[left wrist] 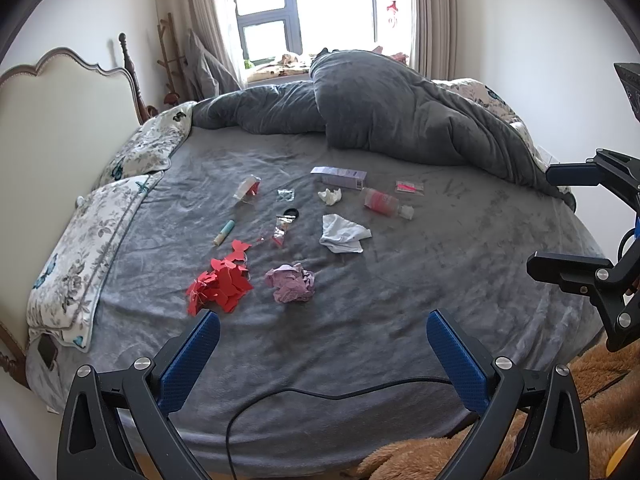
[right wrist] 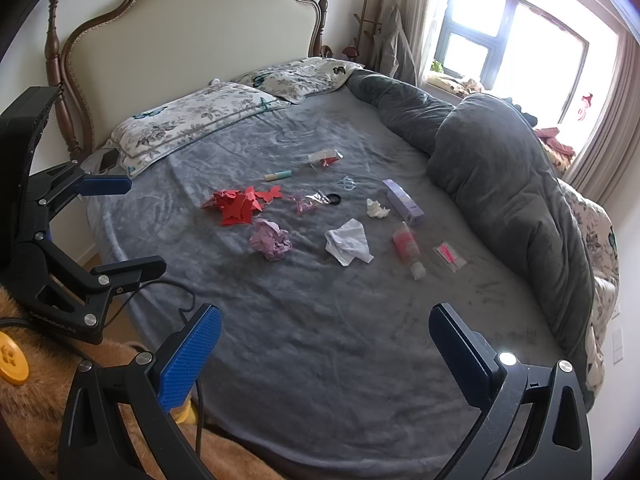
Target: Collect trash
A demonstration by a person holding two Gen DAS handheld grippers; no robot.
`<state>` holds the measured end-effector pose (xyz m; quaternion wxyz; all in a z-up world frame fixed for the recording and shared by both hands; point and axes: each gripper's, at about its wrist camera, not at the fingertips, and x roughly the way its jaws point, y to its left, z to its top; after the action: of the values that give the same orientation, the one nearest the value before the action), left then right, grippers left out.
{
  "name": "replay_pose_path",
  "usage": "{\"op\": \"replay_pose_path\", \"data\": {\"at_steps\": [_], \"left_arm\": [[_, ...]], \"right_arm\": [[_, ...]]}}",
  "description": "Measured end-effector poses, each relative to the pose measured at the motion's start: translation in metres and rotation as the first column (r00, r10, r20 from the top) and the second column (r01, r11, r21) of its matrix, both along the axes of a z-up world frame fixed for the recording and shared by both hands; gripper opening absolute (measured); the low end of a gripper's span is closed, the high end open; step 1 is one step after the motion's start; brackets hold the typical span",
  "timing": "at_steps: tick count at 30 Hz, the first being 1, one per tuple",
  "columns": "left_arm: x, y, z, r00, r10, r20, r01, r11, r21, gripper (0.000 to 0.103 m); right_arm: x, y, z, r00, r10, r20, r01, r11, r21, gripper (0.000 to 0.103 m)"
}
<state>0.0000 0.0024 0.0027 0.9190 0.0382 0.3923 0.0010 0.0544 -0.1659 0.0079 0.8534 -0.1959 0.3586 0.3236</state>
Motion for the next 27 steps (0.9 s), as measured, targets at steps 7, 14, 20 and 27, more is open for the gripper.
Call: {"op": "replay_pose_path", "data": {"at_steps": [7,14,20,27], "left_arm": [[-0.0002,0.0003,-0.0001,1.0,0.0,0.0,0.0,1.0,0.0,0.103],[-0.0002,0.0012,-0.0003,1.0,0.0,-0.002,0.0,1.0,-0.001,0.103],[0.0007,0.0031,-0.0018,1.0,0.002,-0.006,-0.002,1.0,0.0,0.103],[0.0059,0.006,-0.0085,0.999,0.018,-0.041,-0.018,1.0,0.003,0.103]], "right_arm": [[0.0007,0.0004,-0.0008,1.0,0.001,0.0,-0.001,1.0,-0.001,0.103],[0.0032,0.0014,-0.0021,1.0,0.001,-0.002,-0.001,1.0,-0.002,0.103],[0.0062,0.0021,-0.0031,1.0,0.001,-0.004,-0.001,1.0,-0.001,0.103],[0.0039,0.0028,-0.0043,1.0,0.003,-0.02,-0.004,1.0,-0.001,0.103]]}}
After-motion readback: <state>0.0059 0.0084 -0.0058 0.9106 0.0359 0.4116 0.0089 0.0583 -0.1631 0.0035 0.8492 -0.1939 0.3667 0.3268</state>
